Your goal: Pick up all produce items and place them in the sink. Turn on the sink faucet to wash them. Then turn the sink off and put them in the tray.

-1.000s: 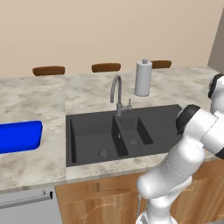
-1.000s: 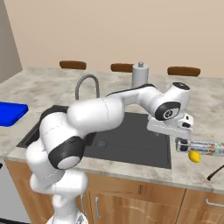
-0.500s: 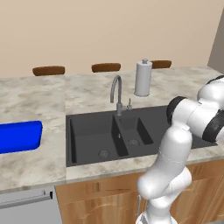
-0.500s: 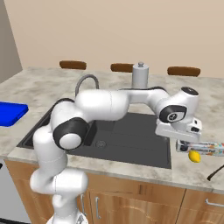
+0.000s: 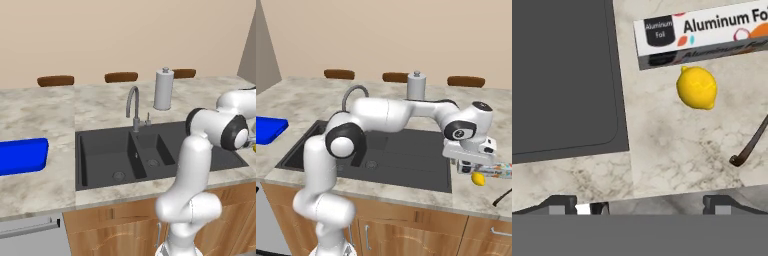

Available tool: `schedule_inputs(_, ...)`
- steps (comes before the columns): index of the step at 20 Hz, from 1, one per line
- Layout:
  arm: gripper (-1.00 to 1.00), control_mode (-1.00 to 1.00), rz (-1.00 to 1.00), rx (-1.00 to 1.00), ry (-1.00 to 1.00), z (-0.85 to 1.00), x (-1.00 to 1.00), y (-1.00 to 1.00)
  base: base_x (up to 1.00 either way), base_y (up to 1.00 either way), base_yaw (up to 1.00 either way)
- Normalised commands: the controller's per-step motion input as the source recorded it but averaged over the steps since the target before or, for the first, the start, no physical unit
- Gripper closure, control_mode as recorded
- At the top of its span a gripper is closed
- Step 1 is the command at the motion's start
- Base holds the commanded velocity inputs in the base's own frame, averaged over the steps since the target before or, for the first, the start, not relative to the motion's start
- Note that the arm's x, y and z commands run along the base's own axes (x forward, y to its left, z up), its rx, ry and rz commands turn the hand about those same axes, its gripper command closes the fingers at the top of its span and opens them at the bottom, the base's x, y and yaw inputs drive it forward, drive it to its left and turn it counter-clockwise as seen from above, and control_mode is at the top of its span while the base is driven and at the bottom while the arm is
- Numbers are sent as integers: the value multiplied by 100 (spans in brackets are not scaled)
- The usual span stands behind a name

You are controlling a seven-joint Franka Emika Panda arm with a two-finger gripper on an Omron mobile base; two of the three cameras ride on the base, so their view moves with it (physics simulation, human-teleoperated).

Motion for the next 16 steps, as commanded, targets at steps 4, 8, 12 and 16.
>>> schedule_inputs(4,-100,-100,1,-7,0,-23,0,-3,0,0,0)
schedule_inputs(8,-100,-100,0,-16,0,-36,2,0,0,0,0)
schedule_inputs(12,-100,-100,0,-16,0,-44,8,0,0,0,0)
schedule_inputs(16,-100,-100,0,-10,0,-33,12,-1,0,0,0)
